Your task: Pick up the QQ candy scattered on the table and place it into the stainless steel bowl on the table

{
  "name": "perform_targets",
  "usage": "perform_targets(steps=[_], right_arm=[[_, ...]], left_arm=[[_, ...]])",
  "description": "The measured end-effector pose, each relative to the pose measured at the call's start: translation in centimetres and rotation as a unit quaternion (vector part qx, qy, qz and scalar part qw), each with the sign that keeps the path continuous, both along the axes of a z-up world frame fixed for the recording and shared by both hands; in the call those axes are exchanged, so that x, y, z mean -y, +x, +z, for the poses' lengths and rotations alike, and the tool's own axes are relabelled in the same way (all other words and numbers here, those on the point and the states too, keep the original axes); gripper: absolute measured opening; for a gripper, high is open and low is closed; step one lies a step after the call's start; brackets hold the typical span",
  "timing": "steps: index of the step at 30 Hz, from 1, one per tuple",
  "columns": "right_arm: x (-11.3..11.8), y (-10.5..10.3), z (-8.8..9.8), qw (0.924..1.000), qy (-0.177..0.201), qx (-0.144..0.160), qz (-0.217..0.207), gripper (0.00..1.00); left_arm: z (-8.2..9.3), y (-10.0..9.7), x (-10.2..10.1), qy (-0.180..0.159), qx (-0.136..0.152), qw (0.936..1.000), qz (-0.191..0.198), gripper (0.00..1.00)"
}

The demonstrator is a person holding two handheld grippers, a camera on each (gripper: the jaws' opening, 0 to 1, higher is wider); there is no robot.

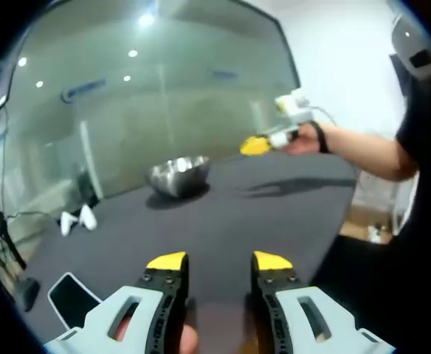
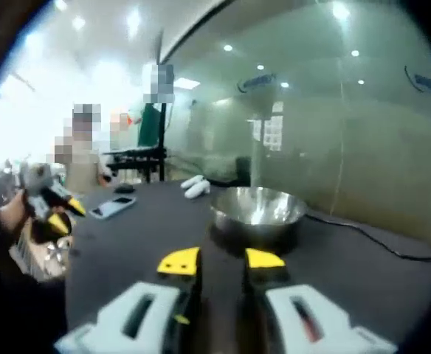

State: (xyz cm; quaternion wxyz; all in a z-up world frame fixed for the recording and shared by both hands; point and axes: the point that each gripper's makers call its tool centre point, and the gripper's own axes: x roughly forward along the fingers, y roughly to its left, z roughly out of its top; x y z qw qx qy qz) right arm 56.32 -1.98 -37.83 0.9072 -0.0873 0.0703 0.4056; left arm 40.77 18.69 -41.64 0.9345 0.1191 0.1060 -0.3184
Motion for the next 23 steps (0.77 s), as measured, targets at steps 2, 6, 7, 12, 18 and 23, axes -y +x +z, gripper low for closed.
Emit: perform_targets(steps=[2, 6, 7, 12, 18, 23], right_arm=[[1.0, -1.9, -0.3, 0.9999, -0.01, 0.003, -0.001, 0.24], [3.4, -4.6, -1.2, 0.9997, -0.022, -0.001, -0.014, 0.27], [3.8, -5.2, -1.4, 0.9996, -0.022, 0.001, -0.019, 0.27], [4.9, -7.7, -1.9, 0.999, -0.012, 0.01, -0.042, 0.27], [4.9, -9.2, -3.3, 0.999, -0.004, -0.006, -0.044, 0.27], [4.7, -9.2, -3.5, 0.9987, 0.009, -0.009, -0.049, 0.27]], left_arm=[[0.2, 0.2, 0.1, -0.004, 0.002, 1.0, -0.001, 0.35], [0.7, 0.4, 0.2, -0.005, 0.009, 0.9999, -0.002, 0.35], [0.7, 0.5, 0.2, -0.005, 0.01, 0.9999, -0.003, 0.35], [0.9, 0.9, 0.3, -0.006, 0.015, 0.9999, 0.0, 0.35], [0.8, 0.8, 0.7, -0.003, 0.014, 0.9999, -0.003, 0.35], [1.0, 0.7, 0.8, -0.002, 0.015, 0.9999, -0.003, 0.35]])
